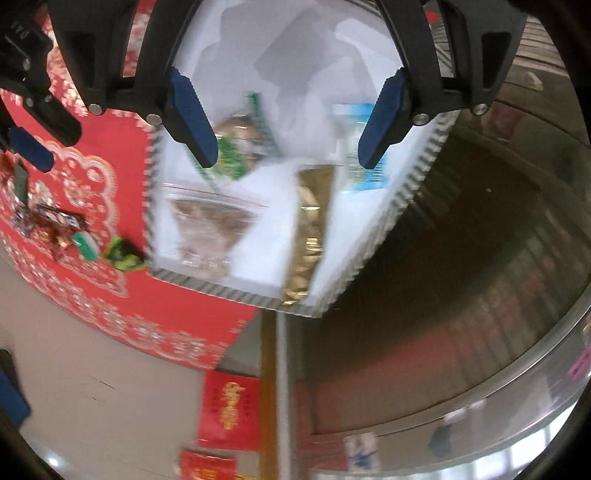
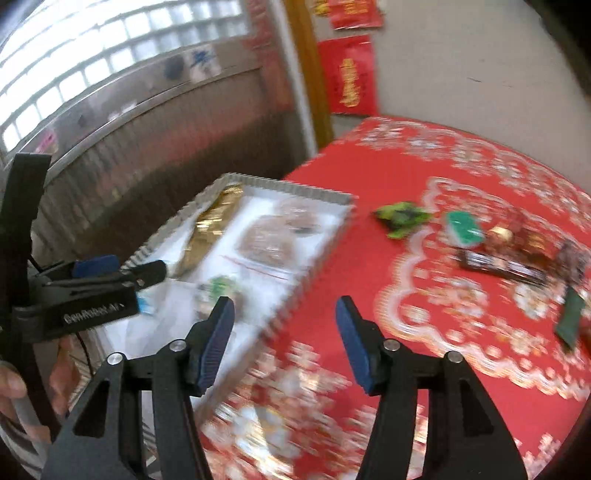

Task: Organize snacks
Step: 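Move both tools back over the tablecloth toward the green pouch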

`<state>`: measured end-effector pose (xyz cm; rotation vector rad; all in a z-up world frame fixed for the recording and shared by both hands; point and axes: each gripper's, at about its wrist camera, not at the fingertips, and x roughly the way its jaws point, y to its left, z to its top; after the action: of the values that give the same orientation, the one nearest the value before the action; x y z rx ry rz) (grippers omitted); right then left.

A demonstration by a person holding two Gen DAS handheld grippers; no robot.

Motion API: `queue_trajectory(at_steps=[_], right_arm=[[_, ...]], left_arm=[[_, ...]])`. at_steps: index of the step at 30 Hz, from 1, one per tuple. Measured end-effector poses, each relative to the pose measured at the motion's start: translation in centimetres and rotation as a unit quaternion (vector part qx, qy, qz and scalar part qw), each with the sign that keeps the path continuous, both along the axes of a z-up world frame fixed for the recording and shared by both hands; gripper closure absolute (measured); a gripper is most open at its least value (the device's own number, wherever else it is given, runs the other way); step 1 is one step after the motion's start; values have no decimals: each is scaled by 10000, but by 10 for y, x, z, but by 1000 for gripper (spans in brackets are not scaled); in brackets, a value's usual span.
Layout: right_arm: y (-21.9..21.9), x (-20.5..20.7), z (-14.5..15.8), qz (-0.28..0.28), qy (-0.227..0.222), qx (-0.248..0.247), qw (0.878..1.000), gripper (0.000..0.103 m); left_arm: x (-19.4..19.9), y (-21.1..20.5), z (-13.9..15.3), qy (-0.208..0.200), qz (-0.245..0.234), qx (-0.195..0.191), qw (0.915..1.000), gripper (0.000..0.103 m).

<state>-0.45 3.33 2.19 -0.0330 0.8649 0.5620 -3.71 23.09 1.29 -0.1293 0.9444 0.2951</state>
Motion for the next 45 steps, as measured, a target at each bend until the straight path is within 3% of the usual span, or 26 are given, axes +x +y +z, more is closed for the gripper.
queue_trajectory(at_steps=[12,18,21,25,31,41,45], right_arm=[[-138,0,-7,-1173,105,-149,9929,41],[-173,3,-12,-1337,136,-154,9908,41],[-182,3,-13,-1353,128,-113,9907,41],[-194,4,-15,-1421,158,31,9897,41],[-202,8,-17,-1470,219,143,9888,41],[-198,17,-23,-1520,361,76,9877,41],[-189,26,-24,-1489,394,-85,9880,41]], left_arm=[[33,-110,-1,182,-813,43,9965,21],[60,-140,-6,397,-964,-297,9941,21],[75,-149,-7,358,-1027,-345,9935,21],[106,-163,-10,593,-1370,-7,9888,21],[150,-159,-24,861,-1656,-151,9823,22],[211,-148,-37,902,-2264,-212,9696,22],[225,-142,-46,1039,-2451,-472,9628,22]])
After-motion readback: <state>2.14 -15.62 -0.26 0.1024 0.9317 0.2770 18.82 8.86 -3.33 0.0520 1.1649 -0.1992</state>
